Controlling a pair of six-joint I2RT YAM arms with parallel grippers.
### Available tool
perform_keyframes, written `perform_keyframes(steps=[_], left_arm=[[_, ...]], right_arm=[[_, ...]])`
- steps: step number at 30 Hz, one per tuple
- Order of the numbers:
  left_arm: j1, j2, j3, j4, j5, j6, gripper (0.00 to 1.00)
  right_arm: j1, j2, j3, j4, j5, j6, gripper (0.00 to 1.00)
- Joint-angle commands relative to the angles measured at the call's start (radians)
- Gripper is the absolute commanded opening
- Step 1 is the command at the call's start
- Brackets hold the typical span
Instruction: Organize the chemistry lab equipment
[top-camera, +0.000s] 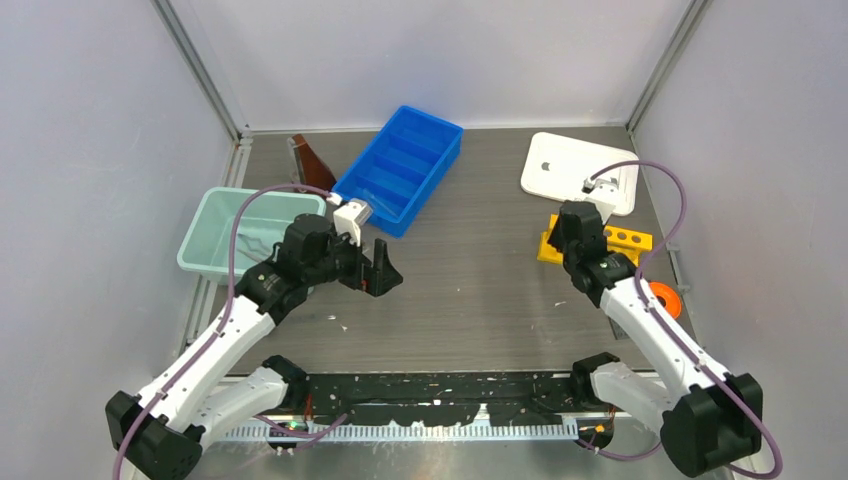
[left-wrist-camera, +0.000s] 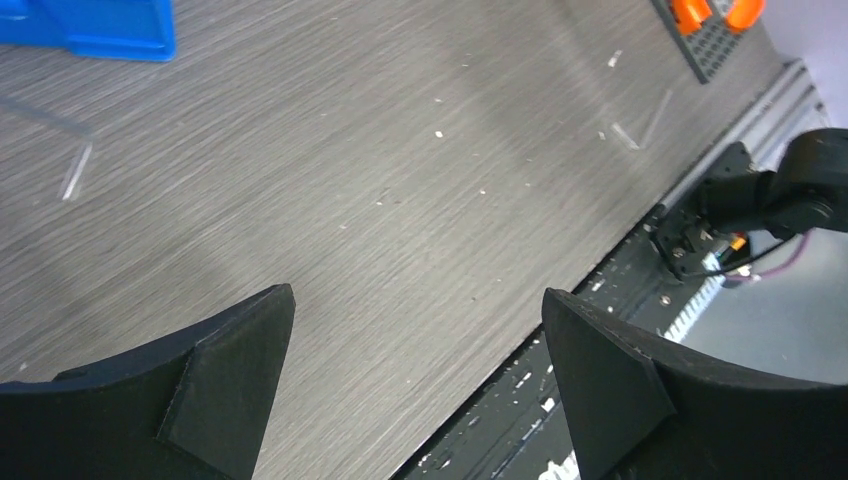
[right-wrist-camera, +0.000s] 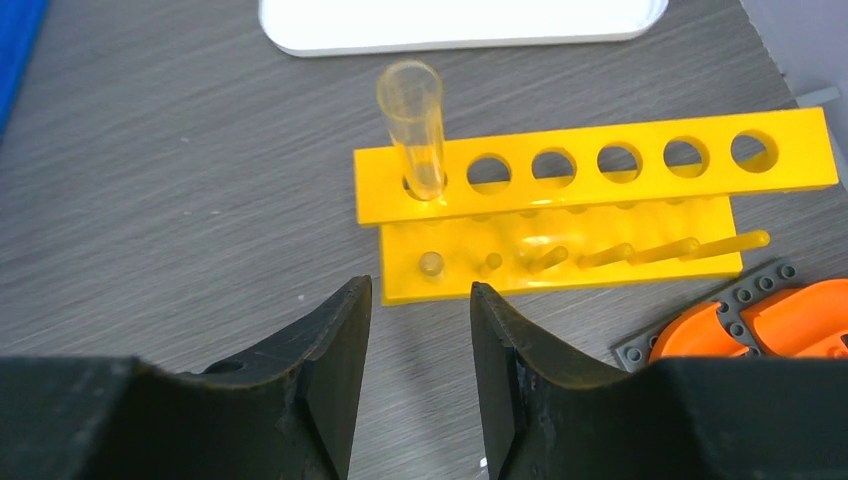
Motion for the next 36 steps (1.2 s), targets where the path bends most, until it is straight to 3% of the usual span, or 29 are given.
perform_keyframes(steps=[1, 9, 11, 15, 21, 23, 28, 36], left_arm=[[-0.003, -0.031, 0.026, -0.036, -0.158, 0.0, 0.98], [-0.003, -0.085, -0.016, -0.051, -0.432, -0.132, 0.98], [-0.003, -0.106, -0.033, -0.062, -0.562, -0.246, 0.99], [-0.001, -0.136, -0.015, -0.212, -0.792, -0.504, 0.81], [-0.001, -0.144, 0.014, -0.436, -0.954, -0.78, 0.76], [0.0, -0.139, 0.013, -0.549, -1.018, -0.913, 0.69], [0.006, -0.16, -0.036, -0.642, -1.039, -1.159, 0.62], [0.034, -0.171, -0.132, -0.697, -1.027, -1.38, 0.5]], right_arm=[[-0.002, -0.078, 0.114, -0.126, -0.088, 0.043, 0.48], [-0.003, -0.129, 0.178, -0.208, -0.265, 0.052, 0.48], [-0.003, -0.138, 0.176, -0.213, -0.305, 0.057, 0.48], [-0.002, -0.15, 0.159, -0.195, -0.399, 0.074, 0.48], [-0.002, -0.158, 0.126, -0.157, -0.493, 0.078, 0.48], [-0.002, -0.164, 0.12, -0.154, -0.516, 0.076, 0.48], [-0.002, -0.203, 0.1, -0.146, -0.571, 0.081, 0.48], [-0.002, -0.248, 0.088, -0.151, -0.567, 0.076, 0.48]])
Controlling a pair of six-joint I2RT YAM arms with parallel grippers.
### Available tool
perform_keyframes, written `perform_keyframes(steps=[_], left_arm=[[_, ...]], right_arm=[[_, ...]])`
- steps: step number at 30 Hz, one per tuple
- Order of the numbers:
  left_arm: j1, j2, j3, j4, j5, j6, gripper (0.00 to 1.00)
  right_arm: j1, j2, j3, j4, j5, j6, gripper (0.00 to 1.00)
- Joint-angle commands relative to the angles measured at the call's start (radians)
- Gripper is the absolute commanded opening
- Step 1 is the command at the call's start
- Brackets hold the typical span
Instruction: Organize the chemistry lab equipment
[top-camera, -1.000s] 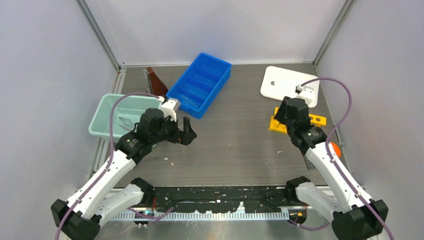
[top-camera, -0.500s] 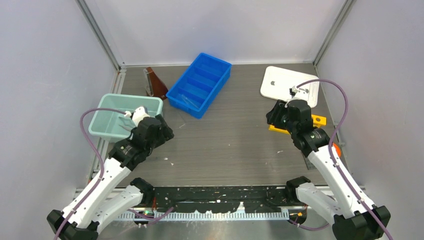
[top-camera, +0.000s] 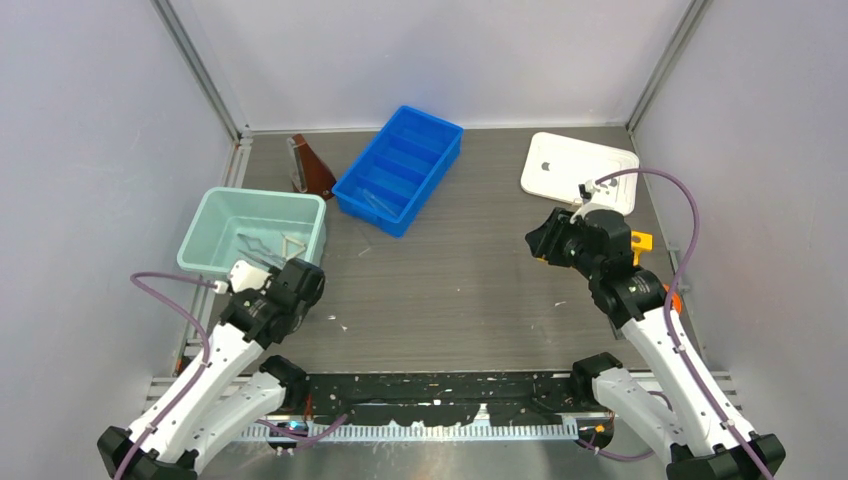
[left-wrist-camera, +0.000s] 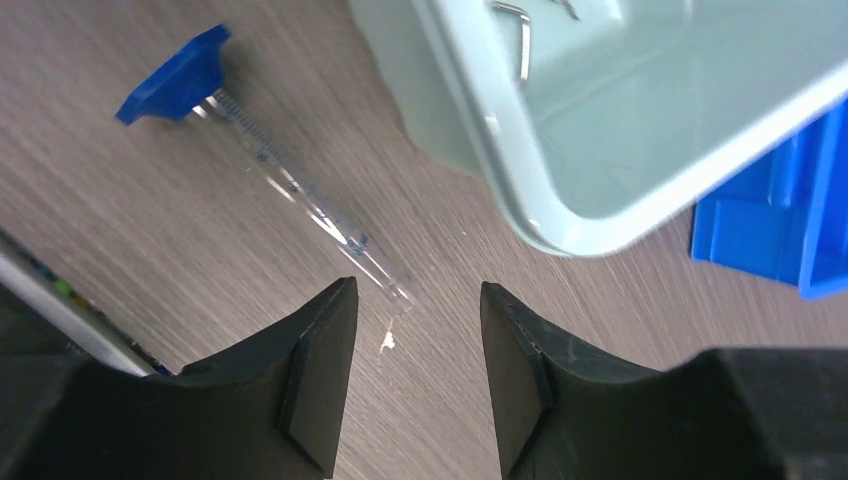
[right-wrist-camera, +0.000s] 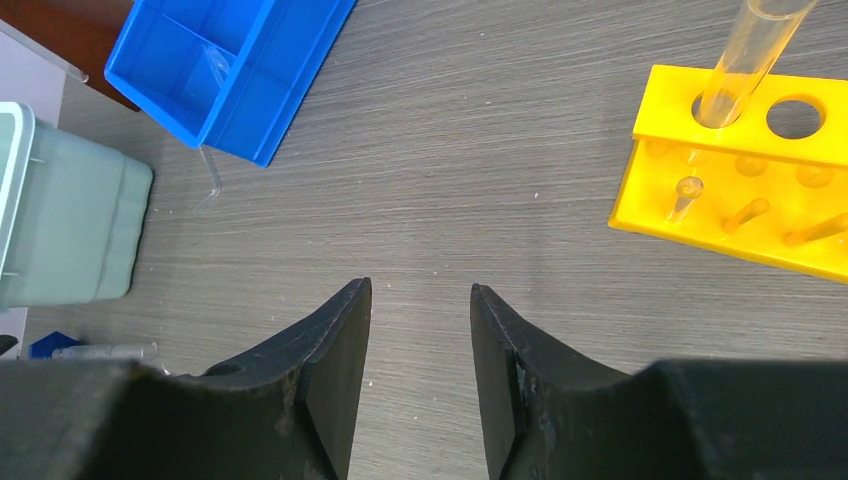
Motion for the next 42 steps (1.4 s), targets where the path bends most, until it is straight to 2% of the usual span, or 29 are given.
perform_keyframes(steps=[1, 13, 18, 42], left_arm=[[0.022, 0.004, -0.025, -0.103, -0.045, -0.226, 0.5], [0.054, 0.04, -0.131, -0.072, 0.019, -0.349, 0.48], [0.08, 0.057, -0.175, 0.005, 0.044, -0.344, 0.47], [0.163, 0.12, -0.276, 0.173, 0.097, -0.3, 0.49]], right_arm=[[-0.002, -0.027, -0.004, 0.034, -0.017, 0.004, 0.48], [-0.002, -0.033, -0.013, 0.036, -0.008, 0.004, 0.48], [-0.002, -0.031, -0.012, 0.041, -0.009, 0.007, 0.48], [-0.002, -0.007, -0.026, 0.058, -0.008, 0.001, 0.48]])
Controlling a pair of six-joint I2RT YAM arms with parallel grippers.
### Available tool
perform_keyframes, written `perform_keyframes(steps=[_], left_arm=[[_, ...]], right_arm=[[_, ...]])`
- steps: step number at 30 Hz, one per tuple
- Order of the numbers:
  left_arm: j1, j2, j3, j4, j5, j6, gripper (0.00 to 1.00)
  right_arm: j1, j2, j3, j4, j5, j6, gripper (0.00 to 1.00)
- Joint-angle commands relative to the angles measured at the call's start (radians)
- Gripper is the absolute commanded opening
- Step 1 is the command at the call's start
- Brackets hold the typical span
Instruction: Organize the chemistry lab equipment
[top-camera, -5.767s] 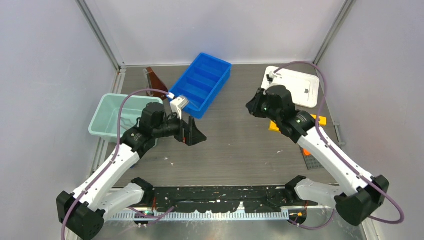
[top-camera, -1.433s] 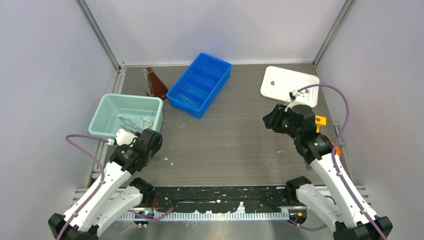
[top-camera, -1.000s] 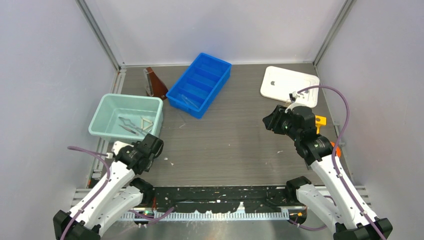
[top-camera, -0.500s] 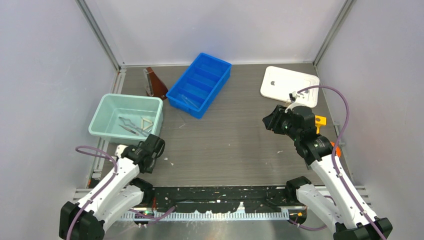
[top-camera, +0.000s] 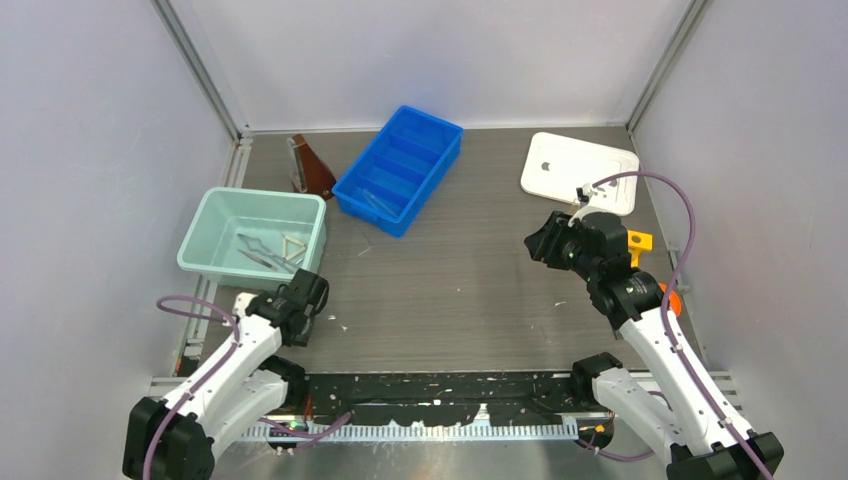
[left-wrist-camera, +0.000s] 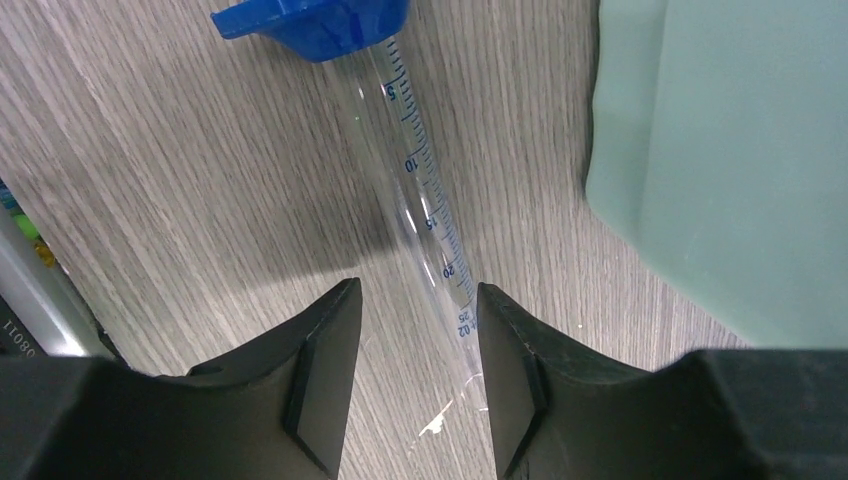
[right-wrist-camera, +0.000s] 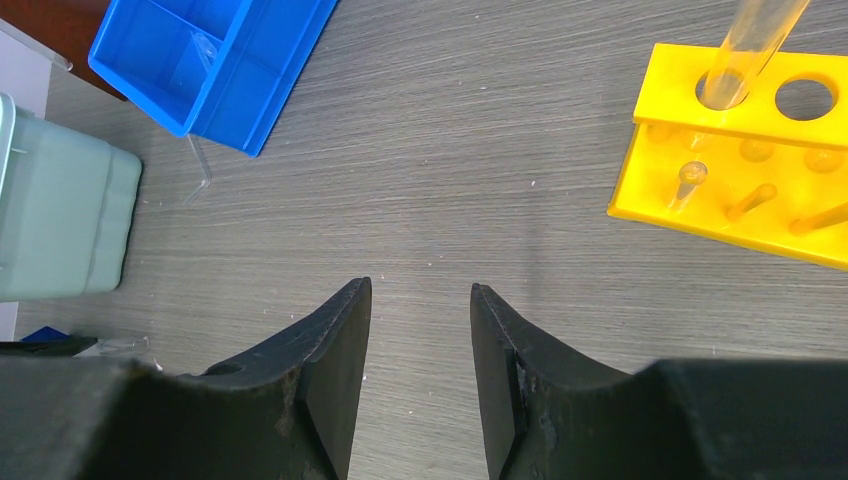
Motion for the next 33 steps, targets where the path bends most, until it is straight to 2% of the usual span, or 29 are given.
perform_keyframes(steps=[1, 10, 14, 18, 23, 27, 33], left_arm=[[0.018, 0.015, -0.02, 0.056, -0.007, 0.01, 0.49], [0.029, 0.037, -0.026, 0.067, 0.009, 0.017, 0.48], [0.03, 0.026, -0.027, 0.05, 0.01, 0.016, 0.32], [0.031, 0.012, -0.026, 0.026, 0.016, 0.013, 0.28], [0.031, -0.024, 0.005, -0.045, 0.035, 0.014, 0.13], [0.031, -0.079, 0.045, -0.125, 0.007, 0.014, 0.11], [0.031, -0.185, 0.105, -0.226, -0.114, 0.015, 0.12]], right_arm=[[-0.002, 0.002, 0.003, 0.051, -0.003, -0.001, 0.48], [-0.003, 0.005, -0.003, 0.055, -0.003, -0.002, 0.48], [-0.003, 0.005, -0.002, 0.058, -0.005, -0.001, 0.48], [-0.002, 0.009, -0.002, 0.058, -0.007, -0.001, 0.48], [-0.003, 0.004, -0.002, 0.058, -0.007, -0.002, 0.48], [-0.002, 0.003, -0.001, 0.059, -0.007, -0.003, 0.48], [-0.002, -0.005, 0.002, 0.052, -0.009, -0.001, 0.48]])
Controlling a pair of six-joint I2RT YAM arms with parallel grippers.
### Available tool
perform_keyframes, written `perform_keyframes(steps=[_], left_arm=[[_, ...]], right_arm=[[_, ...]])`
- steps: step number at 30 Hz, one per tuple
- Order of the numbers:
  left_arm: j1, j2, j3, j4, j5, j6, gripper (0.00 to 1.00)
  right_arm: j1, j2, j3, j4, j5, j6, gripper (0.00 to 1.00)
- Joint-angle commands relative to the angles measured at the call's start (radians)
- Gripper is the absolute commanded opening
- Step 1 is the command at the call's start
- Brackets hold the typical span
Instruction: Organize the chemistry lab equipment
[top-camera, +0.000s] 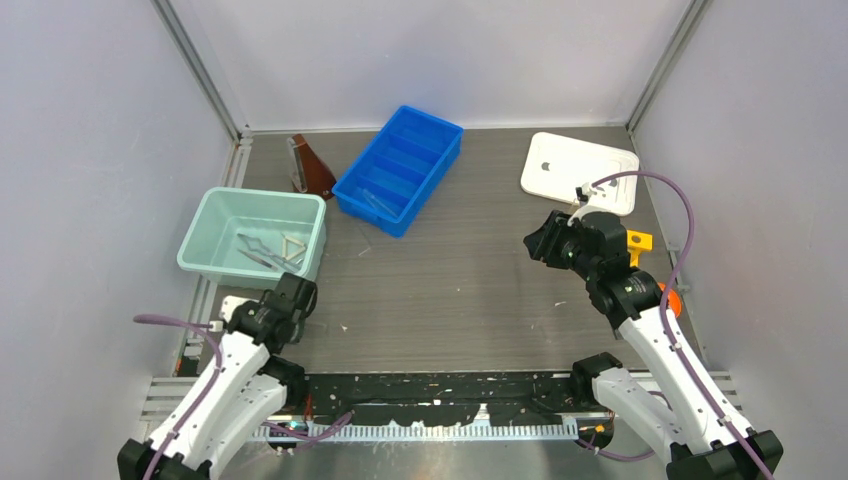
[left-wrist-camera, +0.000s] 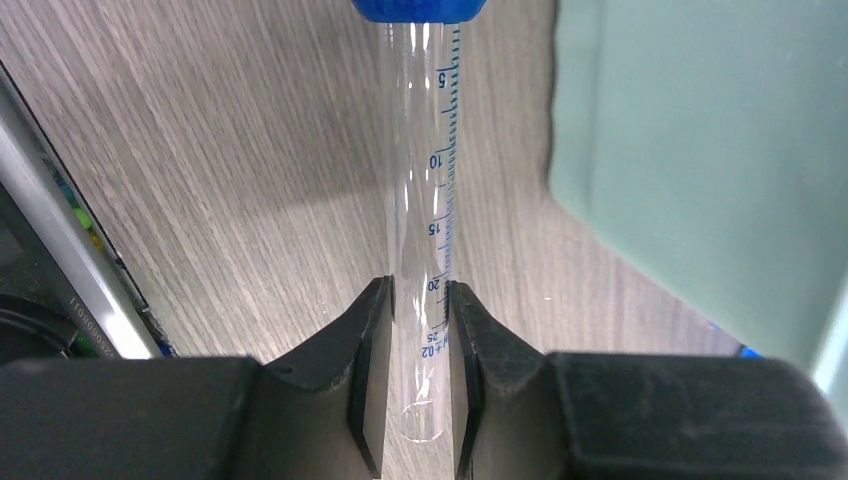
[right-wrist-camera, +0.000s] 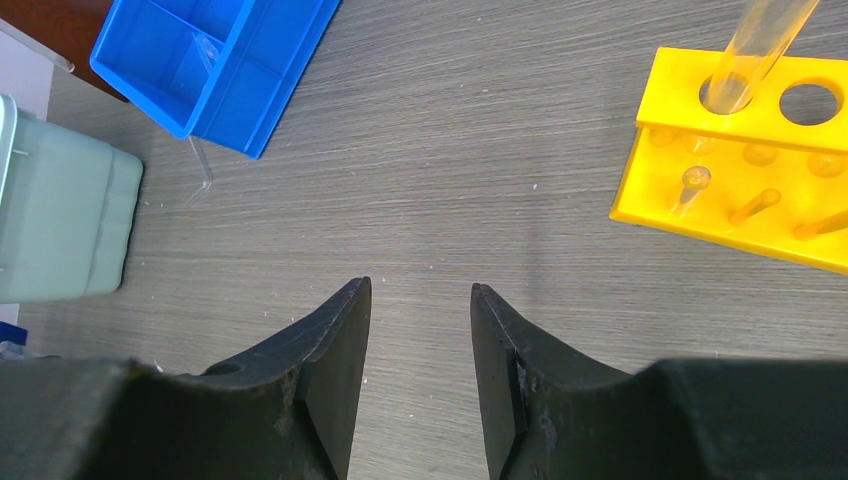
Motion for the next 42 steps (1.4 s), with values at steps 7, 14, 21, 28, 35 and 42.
perform_keyframes(steps=[7, 14, 21, 28, 35, 42], left_arm=[[0.005, -0.119, 0.159, -0.194, -0.247, 0.036, 0.11], [0.005, -0.18, 0.249, -0.202, -0.336, 0.146, 0.1], [0.005, -0.261, 0.325, -0.082, -0.395, 0.408, 0.08], [0.005, -0.364, 0.319, 0.193, -0.302, 0.747, 0.05], [0.005, -0.341, 0.332, 0.348, -0.115, 0.941, 0.02], [0.005, -0.267, 0.321, 0.502, 0.155, 1.089, 0.01]], right_arm=[[-0.002, -0.026, 0.015, 0.027, -0.009, -0.002, 0.48], [-0.003, -0.018, 0.027, 0.027, -0.026, 0.005, 0.48], [-0.002, -0.013, 0.031, 0.033, -0.041, 0.016, 0.48], [-0.003, -0.017, 0.046, 0.03, -0.065, 0.021, 0.48], [-0.002, -0.029, 0.058, 0.023, -0.083, 0.025, 0.48], [-0.002, -0.031, 0.076, 0.017, -0.115, 0.038, 0.48]])
